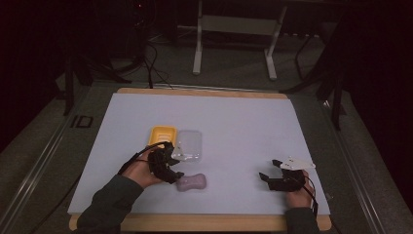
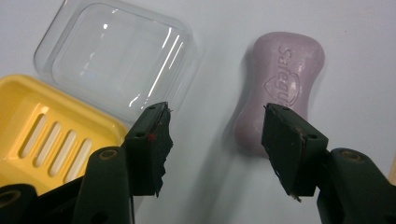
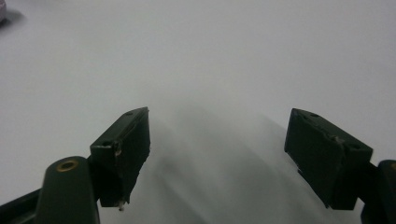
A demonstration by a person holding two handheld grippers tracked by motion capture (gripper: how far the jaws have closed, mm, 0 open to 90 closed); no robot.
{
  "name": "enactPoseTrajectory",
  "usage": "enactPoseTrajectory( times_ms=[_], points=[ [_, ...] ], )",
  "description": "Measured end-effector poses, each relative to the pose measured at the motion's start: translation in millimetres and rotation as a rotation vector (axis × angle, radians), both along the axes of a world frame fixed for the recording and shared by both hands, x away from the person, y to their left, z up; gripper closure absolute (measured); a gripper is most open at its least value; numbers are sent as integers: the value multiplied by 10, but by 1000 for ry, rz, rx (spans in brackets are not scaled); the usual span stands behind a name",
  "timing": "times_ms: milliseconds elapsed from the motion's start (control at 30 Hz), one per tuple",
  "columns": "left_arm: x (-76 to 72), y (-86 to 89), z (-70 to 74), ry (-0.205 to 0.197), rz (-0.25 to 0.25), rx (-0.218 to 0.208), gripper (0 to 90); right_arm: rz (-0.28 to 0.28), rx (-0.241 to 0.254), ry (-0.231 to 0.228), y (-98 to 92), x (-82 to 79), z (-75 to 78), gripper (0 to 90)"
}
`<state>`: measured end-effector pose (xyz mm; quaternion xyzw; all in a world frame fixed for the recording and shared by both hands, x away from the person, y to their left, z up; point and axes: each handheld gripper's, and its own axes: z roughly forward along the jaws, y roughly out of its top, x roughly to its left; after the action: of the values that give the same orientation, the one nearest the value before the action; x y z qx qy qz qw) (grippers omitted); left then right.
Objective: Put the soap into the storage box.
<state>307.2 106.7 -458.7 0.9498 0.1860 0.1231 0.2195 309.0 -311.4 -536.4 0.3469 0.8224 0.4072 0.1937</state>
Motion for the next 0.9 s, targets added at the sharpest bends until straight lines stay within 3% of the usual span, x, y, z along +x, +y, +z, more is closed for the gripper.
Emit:
enactPoseTrajectory(
  times_ms=[500, 900],
  points=[
    [41, -201, -31, 30, -38, 74, 418, 1, 1, -1, 0, -2, 0, 220],
    [55, -353, -60, 61, -74, 101, 406, 2, 1, -2, 1, -2, 0, 220]
  ],
)
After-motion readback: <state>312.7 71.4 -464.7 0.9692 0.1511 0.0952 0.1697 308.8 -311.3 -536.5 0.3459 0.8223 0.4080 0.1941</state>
